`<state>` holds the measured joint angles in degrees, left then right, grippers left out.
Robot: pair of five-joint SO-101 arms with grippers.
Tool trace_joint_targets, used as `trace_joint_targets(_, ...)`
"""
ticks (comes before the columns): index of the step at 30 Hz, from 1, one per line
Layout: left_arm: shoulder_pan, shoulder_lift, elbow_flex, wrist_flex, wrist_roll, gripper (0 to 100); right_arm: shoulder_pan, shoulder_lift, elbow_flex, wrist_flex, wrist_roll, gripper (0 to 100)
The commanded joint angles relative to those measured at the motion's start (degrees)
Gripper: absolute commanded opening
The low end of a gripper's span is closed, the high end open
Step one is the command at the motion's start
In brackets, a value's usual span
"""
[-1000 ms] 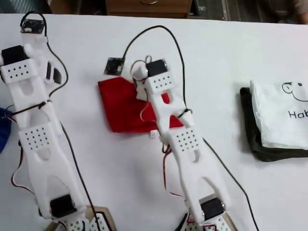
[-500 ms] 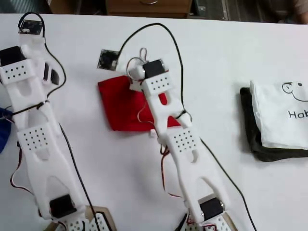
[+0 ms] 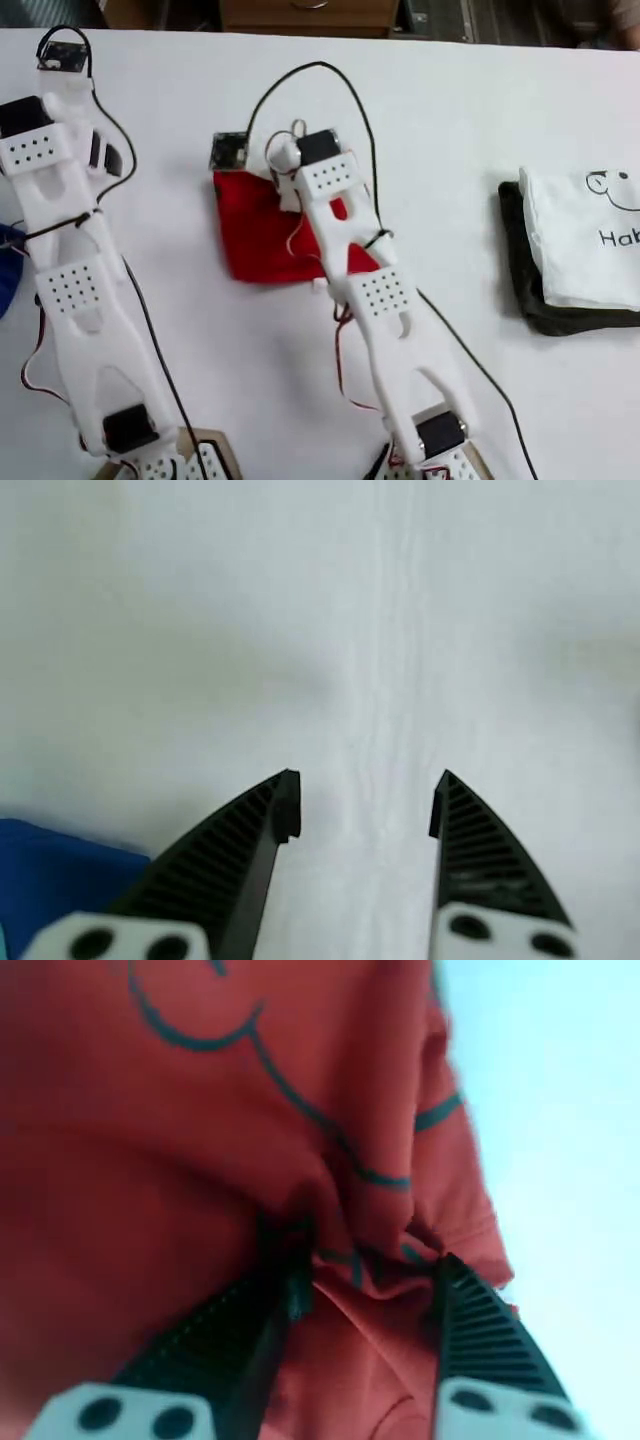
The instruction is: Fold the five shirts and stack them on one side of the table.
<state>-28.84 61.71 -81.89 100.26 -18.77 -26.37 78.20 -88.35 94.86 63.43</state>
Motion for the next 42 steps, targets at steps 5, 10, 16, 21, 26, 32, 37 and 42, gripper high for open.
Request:
trace_joint_targets(5, -0.4, -4.5, -2.2, 0.5, -0.4, 23, 3.6, -0.1, 0.8, 2.5, 0.4, 21.4)
trace_joint_targets(10, -0.4, -4.6, -2.2, 1.1, -0.6, 23, 4.0, -1.3, 0.9, 3.5, -0.1, 21.1)
trace_joint_targets(16, -0.4, -4.6, -2.2, 1.2, -0.7, 23, 4.7, -7.6, 6.4, 3.5, -4.1, 21.2)
trace_joint_targets(21, -0.4, -4.6, -2.2, 0.8, -0.7, 23, 4.5, -15.7, 12.5, 3.5, -7.7, 21.2)
trace_joint_targets(26, -0.2, -4.1, -2.2, 0.3, -0.5, 23, 4.7, -23.5, 13.9, 3.1, -8.3, 21.4)
trace_joint_targets(32, -0.2, -4.2, -2.2, 0.4, -0.4, 23, 5.5, -24.3, 13.1, -4.1, -8.3, 21.4)
trace_joint_targets(37, -0.2, -4.5, -2.2, 0.5, -0.4, 23, 4.4, -18.4, 13.3, -10.6, -8.3, 21.4)
trace_joint_targets(42, -0.2, -4.5, -2.2, 0.7, -0.4, 23, 3.5, -11.7, 12.8, -13.1, -8.3, 21.4)
